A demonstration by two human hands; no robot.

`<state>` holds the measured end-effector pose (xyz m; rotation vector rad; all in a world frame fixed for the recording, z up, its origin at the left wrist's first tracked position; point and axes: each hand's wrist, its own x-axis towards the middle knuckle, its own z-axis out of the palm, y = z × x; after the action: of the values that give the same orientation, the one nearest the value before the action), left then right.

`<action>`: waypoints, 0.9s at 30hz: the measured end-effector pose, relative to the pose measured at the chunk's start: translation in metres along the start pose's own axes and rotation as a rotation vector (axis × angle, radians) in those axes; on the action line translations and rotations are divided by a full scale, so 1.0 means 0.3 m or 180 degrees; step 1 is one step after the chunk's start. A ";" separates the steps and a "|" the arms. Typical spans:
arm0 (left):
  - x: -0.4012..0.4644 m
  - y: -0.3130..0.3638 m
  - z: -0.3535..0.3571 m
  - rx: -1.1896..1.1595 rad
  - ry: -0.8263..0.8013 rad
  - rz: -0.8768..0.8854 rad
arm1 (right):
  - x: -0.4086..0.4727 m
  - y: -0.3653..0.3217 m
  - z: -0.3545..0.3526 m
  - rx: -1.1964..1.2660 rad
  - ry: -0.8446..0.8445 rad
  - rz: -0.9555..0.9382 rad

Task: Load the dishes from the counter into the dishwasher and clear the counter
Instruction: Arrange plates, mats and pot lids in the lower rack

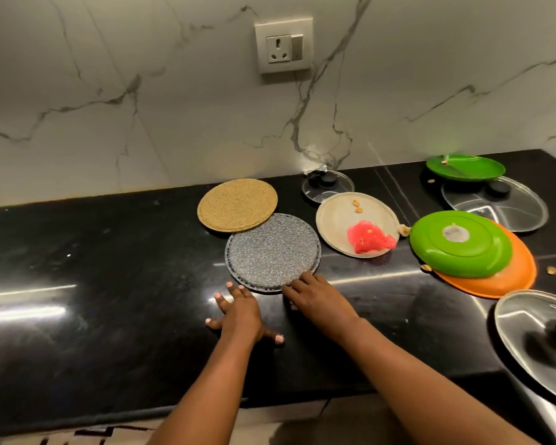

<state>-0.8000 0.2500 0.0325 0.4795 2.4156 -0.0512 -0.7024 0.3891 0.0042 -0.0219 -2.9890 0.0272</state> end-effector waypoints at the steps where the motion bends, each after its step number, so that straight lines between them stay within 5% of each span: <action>1: 0.004 -0.001 0.003 0.0000 -0.0011 -0.0003 | 0.004 0.006 0.004 -0.0101 0.0065 -0.0116; 9: -0.003 0.000 0.002 -0.0124 -0.0064 -0.0004 | 0.072 0.055 -0.004 0.0272 -0.0013 -0.0065; 16: -0.004 -0.005 -0.001 -0.0262 -0.0120 0.0111 | 0.228 0.133 -0.058 0.0932 0.0248 0.0924; 22: -0.004 -0.018 0.005 -0.0369 -0.0127 0.0159 | 0.402 0.271 0.015 0.0507 -0.0825 0.1562; 27: 0.014 -0.005 -0.005 -0.0276 -0.0258 0.0084 | 0.408 0.282 0.026 0.0159 -0.0693 0.1801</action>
<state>-0.8044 0.2502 0.0311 0.4606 2.3210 0.0447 -0.8236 0.4753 0.0135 -0.9068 -3.0791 0.1772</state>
